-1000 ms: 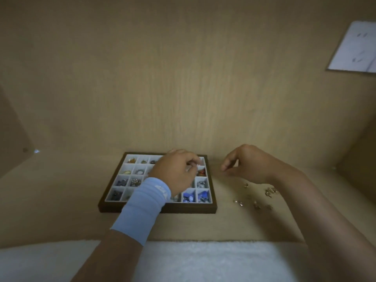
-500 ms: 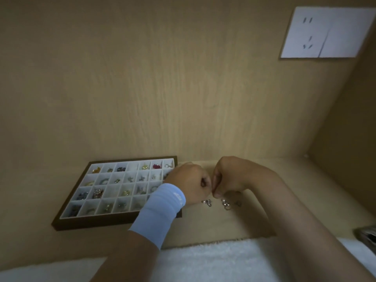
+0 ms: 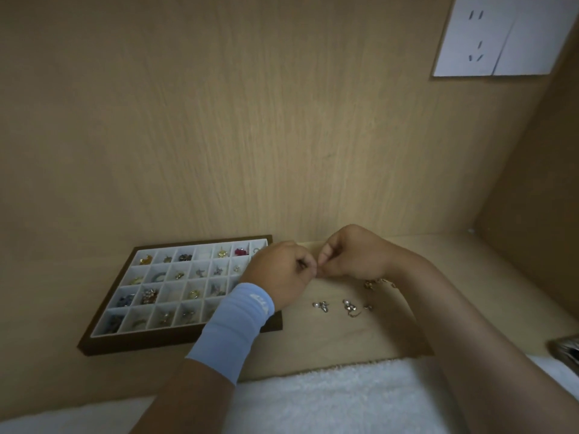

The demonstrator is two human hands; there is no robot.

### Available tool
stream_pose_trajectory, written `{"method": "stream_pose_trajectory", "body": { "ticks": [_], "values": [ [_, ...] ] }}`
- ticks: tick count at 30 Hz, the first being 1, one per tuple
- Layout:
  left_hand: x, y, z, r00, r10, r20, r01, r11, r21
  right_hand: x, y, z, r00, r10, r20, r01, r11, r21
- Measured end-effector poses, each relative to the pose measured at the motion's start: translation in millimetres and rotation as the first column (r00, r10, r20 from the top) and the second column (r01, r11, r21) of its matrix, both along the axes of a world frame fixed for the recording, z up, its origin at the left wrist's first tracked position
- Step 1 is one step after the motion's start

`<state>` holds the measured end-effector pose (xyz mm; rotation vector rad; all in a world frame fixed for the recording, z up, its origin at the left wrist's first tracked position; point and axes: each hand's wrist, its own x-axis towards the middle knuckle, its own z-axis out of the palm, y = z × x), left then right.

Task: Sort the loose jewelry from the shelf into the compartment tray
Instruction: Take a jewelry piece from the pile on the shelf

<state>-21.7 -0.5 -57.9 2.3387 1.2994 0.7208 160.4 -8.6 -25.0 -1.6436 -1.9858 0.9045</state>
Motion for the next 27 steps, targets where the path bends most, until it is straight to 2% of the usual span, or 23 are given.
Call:
{"method": "stream_pose_trajectory", "body": {
  "ticks": [3, 6, 9, 12, 16, 19, 22, 25, 27],
  "values": [
    [-6, 2, 4, 0.994, 0.068, 0.081, -0.066, 0.997, -0.03, -2, 0, -1, 0.966, -0.04, -0.254, 0.047, 0.999, 0.024],
    [-13, 4, 8, 0.967, 0.132, 0.219, -0.09, 0.978, -0.19, -9, 0, -1, 0.929, 0.002, -0.37, 0.037, 0.994, 0.099],
    [-21, 6, 16, 0.936, 0.123, 0.33, -0.013, 0.949, -0.315, -17, 0, -1, 0.924, 0.027, -0.381, 0.049, 0.981, 0.19],
    [-29, 5, 24, 0.918, 0.122, 0.377, 0.031, 0.926, -0.375, -24, 1, -4, 0.939, 0.026, -0.342, 0.073, 0.959, 0.275],
    [-39, 10, 26, 0.904, 0.145, 0.403, -0.002, 0.942, -0.335, -38, 6, -5, 0.932, 0.012, -0.361, 0.113, 0.94, 0.322],
    [-50, 18, 23, 0.911, 0.191, 0.365, -0.097, 0.961, -0.26, -54, 20, -4, 0.925, -0.036, -0.378, 0.152, 0.947, 0.282],
    [-66, 24, 19, 0.921, 0.252, 0.296, -0.201, 0.96, -0.193, -72, 41, -6, 0.963, -0.061, -0.264, 0.132, 0.957, 0.258],
    [-83, 31, 9, 0.94, 0.315, 0.128, -0.311, 0.949, -0.05, -88, 56, -7, 0.998, -0.065, 0.0, 0.062, 0.953, 0.296],
    [-89, 33, 4, 0.941, 0.337, 0.028, -0.337, 0.941, -0.02, -97, 60, -5, 0.982, -0.057, 0.183, 0.002, 0.958, 0.288]
  ]
}}
